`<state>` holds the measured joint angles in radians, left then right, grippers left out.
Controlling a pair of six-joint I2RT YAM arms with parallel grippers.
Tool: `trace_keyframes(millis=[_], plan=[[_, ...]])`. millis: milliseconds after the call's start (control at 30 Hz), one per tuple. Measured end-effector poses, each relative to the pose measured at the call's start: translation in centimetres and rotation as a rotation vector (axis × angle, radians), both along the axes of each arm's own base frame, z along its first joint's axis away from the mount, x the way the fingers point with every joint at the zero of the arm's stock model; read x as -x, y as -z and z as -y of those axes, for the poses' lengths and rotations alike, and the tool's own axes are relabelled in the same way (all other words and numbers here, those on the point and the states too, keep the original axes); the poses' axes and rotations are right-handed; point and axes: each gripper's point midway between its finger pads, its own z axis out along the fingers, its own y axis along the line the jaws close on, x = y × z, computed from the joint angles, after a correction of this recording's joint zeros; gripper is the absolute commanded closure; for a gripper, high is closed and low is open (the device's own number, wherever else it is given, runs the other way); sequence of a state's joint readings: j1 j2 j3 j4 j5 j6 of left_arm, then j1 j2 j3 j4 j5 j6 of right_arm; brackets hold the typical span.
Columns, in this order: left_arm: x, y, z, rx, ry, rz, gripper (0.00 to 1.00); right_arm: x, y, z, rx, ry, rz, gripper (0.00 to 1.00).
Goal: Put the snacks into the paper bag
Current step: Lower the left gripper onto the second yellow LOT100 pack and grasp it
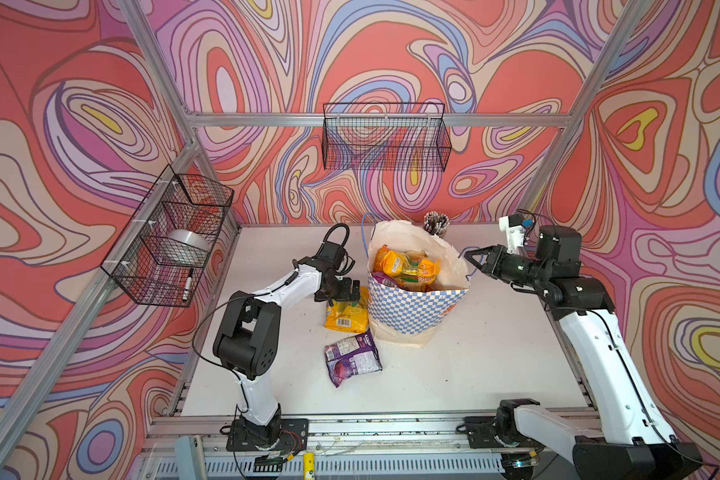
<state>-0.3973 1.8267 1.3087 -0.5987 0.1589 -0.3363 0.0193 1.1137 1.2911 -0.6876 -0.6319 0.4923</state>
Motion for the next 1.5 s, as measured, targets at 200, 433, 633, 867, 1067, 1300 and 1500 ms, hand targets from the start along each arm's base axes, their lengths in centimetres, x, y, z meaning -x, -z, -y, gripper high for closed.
trace_keyframes(millis=[200, 433, 633, 867, 1067, 1300, 1500], plan=[[0.3, 1.7, -0.4, -0.074, 0.011, -0.020, 0.00, 0.0, 0.0, 0.0, -0.002, 0.000, -0.003, 1.00], [0.3, 2.4, -0.4, -0.091, 0.001, -0.031, 0.04, 0.0, 0.0, -0.1, -0.010, 0.000, -0.008, 1.00], [0.4, 3.2, -0.3, -0.077, -0.029, -0.036, 0.21, 0.0, 0.0, -0.1, -0.012, 0.001, -0.010, 1.00], [0.4, 3.5, -0.2, -0.047, -0.081, -0.028, 0.54, 0.0, 0.0, -0.1, -0.013, 0.001, -0.011, 1.00], [0.5, 2.8, -0.4, -0.006, -0.147, -0.008, 0.72, 0.1, 0.0, -0.1, -0.016, 0.002, -0.013, 1.00], [1.6, 1.3, -4.6, 0.065, -0.324, -0.018, 0.81, 0.1, 0.0, -0.1, -0.016, 0.002, -0.013, 1.00], [1.6, -2.3, -7.6, 0.091, -0.416, 0.051, 0.83, 0.1, 0.0, -0.1, -0.016, 0.002, -0.013, 1.00]])
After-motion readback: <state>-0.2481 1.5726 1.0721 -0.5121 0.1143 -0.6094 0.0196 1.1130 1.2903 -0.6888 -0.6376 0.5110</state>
